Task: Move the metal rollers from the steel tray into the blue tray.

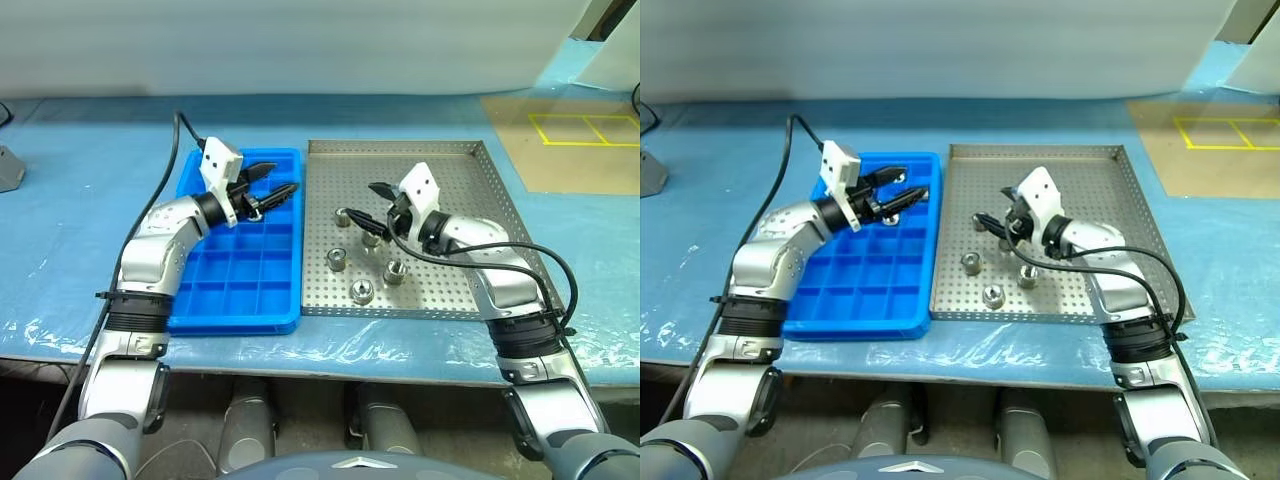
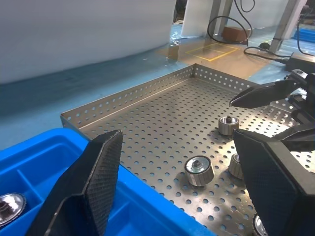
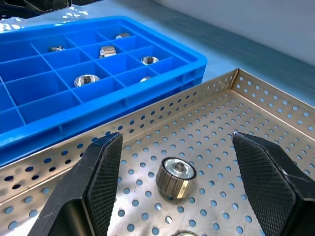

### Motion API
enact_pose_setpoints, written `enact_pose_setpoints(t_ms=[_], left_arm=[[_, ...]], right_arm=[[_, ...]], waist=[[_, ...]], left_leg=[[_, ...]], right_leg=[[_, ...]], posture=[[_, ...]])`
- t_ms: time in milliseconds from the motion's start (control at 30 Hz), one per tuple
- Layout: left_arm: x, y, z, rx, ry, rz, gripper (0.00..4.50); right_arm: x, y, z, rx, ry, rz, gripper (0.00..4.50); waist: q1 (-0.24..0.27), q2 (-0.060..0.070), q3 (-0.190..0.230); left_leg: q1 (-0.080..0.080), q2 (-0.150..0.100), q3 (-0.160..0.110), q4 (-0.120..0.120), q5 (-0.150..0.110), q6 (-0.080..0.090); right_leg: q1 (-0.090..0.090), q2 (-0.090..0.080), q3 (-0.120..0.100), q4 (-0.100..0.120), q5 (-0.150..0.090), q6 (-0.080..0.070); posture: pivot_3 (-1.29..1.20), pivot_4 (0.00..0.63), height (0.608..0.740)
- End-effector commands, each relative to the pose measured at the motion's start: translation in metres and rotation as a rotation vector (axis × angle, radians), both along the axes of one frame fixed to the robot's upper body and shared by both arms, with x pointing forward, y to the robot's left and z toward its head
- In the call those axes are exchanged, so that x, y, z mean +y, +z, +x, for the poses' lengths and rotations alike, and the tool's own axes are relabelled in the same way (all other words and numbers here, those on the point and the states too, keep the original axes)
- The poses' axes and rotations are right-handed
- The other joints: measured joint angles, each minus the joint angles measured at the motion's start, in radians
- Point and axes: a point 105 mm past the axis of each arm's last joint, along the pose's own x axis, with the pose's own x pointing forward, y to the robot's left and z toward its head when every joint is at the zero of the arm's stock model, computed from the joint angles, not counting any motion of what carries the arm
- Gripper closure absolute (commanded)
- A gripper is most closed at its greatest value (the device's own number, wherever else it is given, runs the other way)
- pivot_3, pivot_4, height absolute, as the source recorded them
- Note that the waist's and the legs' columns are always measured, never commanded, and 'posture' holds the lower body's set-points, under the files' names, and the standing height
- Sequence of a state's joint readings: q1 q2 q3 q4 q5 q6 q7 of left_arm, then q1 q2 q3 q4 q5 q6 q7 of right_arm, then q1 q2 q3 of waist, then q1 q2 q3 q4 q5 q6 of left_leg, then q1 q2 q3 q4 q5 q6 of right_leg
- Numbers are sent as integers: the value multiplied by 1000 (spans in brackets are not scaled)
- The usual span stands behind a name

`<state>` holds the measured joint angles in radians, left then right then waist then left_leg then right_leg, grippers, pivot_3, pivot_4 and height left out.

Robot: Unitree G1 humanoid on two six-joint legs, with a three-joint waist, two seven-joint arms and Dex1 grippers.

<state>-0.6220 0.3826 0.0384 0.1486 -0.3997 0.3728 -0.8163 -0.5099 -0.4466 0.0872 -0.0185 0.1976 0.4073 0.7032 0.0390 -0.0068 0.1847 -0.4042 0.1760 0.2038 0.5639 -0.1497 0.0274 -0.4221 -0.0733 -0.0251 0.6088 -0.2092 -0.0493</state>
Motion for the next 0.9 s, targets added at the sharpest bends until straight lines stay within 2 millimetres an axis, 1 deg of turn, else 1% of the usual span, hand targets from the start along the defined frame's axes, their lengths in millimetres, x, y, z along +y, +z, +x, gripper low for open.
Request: enact_pose_setpoints(t_ms=[33,533,733,900], left_arm=[[-3,14,-3,-55,-15,-11,732],[-2,12,-5,-52,-5,-23,732],[-3,15,-3,-55,-11,-35,732],[-27,18,-3,-74,-91,-17,732]], right_arm=[[-4,17,-3,-59,1,15,853],[-4,19,-2,-56,14,0,853],[-6,21,-2,-60,11,-3,853],[-12,21,-1,-64,-9,-12,853]], waist=[[-1,0,0],[0,0,0],[0,0,0],[1,0,0]], left_leg=[[0,0,0,0,0,0],[0,0,0,0,0,0],[0,0,0,0,0,0],[0,0,0,0,0,0]], right_leg=[[0,0,0,0,0,0],[0,0,0,0,0,0],[0,0,0,0,0,0],[0,0,0,0,0,0]], posture=[[-170,150,740],[-159,150,740],[-166,150,740],[-177,150,740]])
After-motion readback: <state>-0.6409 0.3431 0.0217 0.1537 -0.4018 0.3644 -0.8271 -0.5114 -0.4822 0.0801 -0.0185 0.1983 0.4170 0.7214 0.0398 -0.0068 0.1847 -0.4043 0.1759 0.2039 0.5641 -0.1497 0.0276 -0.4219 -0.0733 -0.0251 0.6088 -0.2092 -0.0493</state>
